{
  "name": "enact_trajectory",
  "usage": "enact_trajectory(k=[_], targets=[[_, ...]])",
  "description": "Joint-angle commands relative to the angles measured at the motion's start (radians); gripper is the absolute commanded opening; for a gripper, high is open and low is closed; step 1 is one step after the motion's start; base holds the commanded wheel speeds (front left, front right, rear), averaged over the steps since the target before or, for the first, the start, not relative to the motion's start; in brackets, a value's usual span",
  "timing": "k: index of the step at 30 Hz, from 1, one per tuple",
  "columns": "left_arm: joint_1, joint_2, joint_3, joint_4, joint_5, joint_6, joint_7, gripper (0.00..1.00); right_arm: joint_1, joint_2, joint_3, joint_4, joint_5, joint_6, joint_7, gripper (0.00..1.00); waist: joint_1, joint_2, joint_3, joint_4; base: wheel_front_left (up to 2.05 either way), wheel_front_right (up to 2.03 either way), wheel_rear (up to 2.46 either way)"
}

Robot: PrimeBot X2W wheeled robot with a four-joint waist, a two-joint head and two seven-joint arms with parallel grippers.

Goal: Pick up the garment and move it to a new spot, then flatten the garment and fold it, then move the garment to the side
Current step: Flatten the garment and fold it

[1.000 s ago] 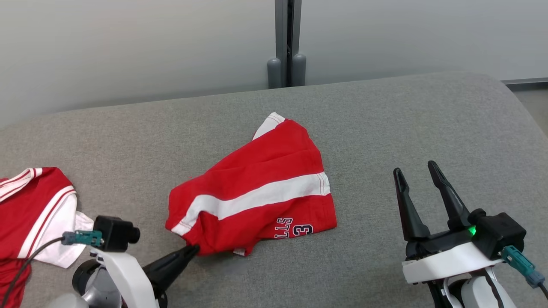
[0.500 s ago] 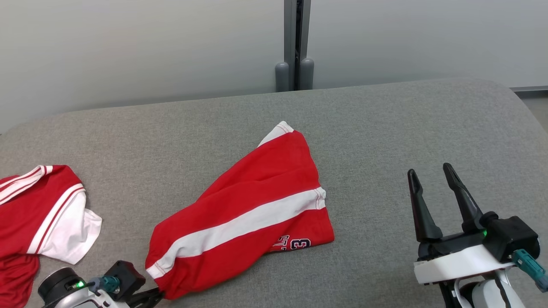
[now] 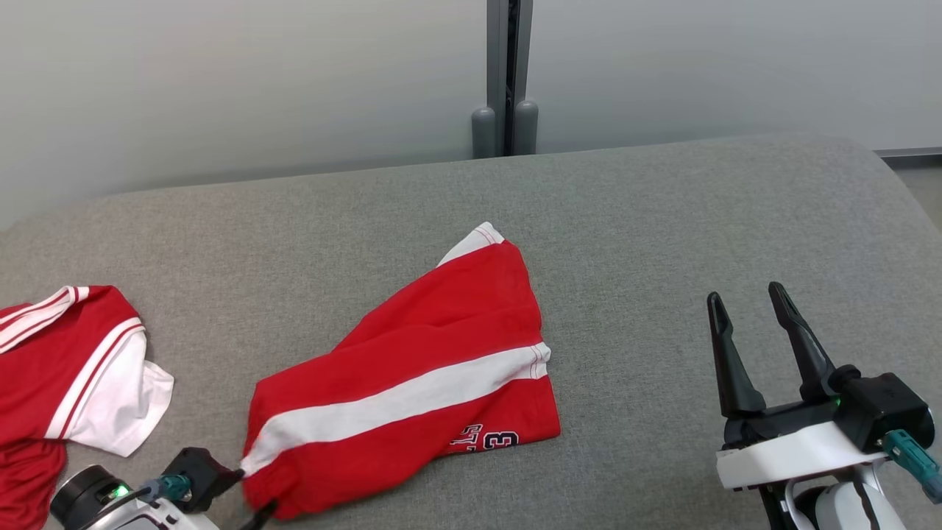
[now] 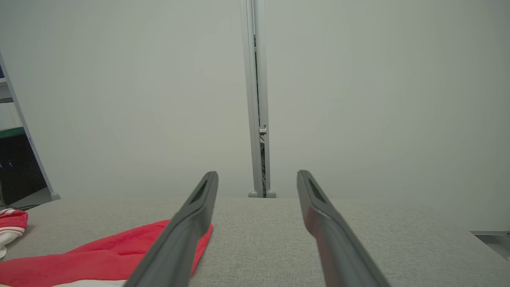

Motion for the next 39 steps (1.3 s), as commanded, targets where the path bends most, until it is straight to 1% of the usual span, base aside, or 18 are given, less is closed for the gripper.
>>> enact_trajectory(k=[1, 4, 7, 10, 12, 14, 19, 22, 25, 26, 28, 31, 33, 35, 38, 39], targets=[[0.014, 0.0, 0.011, 0.001, -0.016, 0.012, -0.008, 1.0, 0.012, -0.005, 0.001, 0.002, 0.003, 0.0, 0.0, 1.0, 0.0, -0.0001, -0.005, -0.002, 0.0, 0.0, 0.0], [0.032, 0.01, 0.025, -0.014, -0.043, 0.032, -0.003, 1.0, 0.014, -0.005, 0.0, 0.005, 0.009, 0.0, 0.0, 1.0, 0.0, -0.0001, -0.014, -0.002, 0.0, 0.0, 0.0], [0.046, 0.034, 0.044, -0.04, -0.06, 0.064, 0.012, 1.0, 0.02, -0.005, -0.004, 0.007, 0.008, 0.0, 0.0, 1.0, 0.0, -0.0001, -0.019, 0.003, 0.0, 0.0, 0.0], [0.058, 0.051, 0.07, -0.078, -0.069, 0.113, 0.008, 1.0, 0.026, -0.005, -0.004, 0.01, 0.013, 0.0, 0.0, 1.0, 0.0, -0.0001, -0.024, 0.012, 0.0, 0.0, 0.0], [0.065, 0.049, 0.098, -0.103, -0.086, 0.155, -0.012, 1.0, 0.027, -0.005, 0.0, 0.011, 0.017, 0.0, 0.0, 1.0, 0.0, -0.0001, -0.027, 0.018, 0.0, 0.0, 0.0], [0.079, 0.035, 0.129, -0.122, -0.106, 0.202, -0.039, 1.0, 0.028, -0.005, 0.002, 0.014, 0.02, 0.0, 0.0, 1.0, 0.0, -0.0001, -0.029, 0.023, 0.0, 0.0, 0.0], [0.118, -0.017, 0.219, -0.143, -0.153, 0.316, -0.158, 1.0, 0.03, -0.005, 0.009, 0.023, 0.027, 0.0, 0.0, 1.0, 0.0, -0.0001, -0.032, 0.033, 0.0, 0.0, 0.0], [0.137, -0.055, 0.269, -0.15, -0.166, 0.37, -0.249, 1.0, 0.03, -0.005, 0.013, 0.029, 0.029, 0.0, 0.0, 1.0, 0.0, -0.0001, -0.033, 0.04, 0.0, 0.0, 0.0], [0.15, -0.097, 0.321, -0.161, -0.156, 0.412, -0.32, 1.0, 0.025, -0.005, 0.019, 0.034, 0.03, 0.0, 0.0, 1.0, 0.0, -0.0001, -0.035, 0.047, 0.0, 0.0, 0.0], [0.15, -0.097, 0.321, -0.161, -0.156, 0.412, -0.32, 1.0, 0.025, -0.005, 0.019, 0.034, 0.03, 0.0, 0.0, 1.0, 0.0, -0.0001, -0.035, 0.047, 0.0, 0.0, 0.0], [0.163, -0.13, 0.363, -0.171, -0.139, 0.432, -0.34, 1.0, 0.022, -0.005, 0.019, 0.037, 0.033, 0.0, 0.0, 1.0, 0.0, -0.0001, -0.034, 0.053, 0.0, 0.0, 0.0], [0.177, -0.186, 0.446, -0.2, -0.087, 0.43, -0.346, 1.0, 0.019, -0.004, 0.022, 0.039, 0.034, 0.0, 0.0, 1.0, 0.0, -0.0001, -0.033, 0.061, 0.0, 0.0, 0.0], [0.208, -0.23, 0.497, -0.211, -0.045, 0.413, -0.346, 1.0, 0.016, -0.005, 0.023, 0.043, 0.035, 0.0, 0.0, 1.0, 0.0, -0.0001, -0.033, 0.065, 0.0, 0.0, 0.0], [0.232, -0.263, 0.538, -0.209, -0.012, 0.386, -0.346, 1.0, 0.014, -0.005, 0.027, 0.05, 0.039, 0.0, 0.0, 1.0, 0.0, -0.0001, -0.033, 0.07, 0.0, 0.0, 0.0], [0.251, -0.305, 0.586, -0.198, 0.026, 0.339, -0.346, 1.0, 0.007, -0.005, 0.049, 0.082, 0.053, 0.0, 0.0, 1.0, 0.0, -0.0001, -0.033, 0.081, 0.0, 0.0, 0.0], [0.263, -0.331, 0.612, -0.19, 0.048, 0.312, -0.346, 1.0, -0.009, -0.012, 0.076, 0.122, 0.066, 0.0, 0.0, 1.0, 0.0, -0.0001, -0.033, 0.092, 0.0, 0.0, 0.0]])
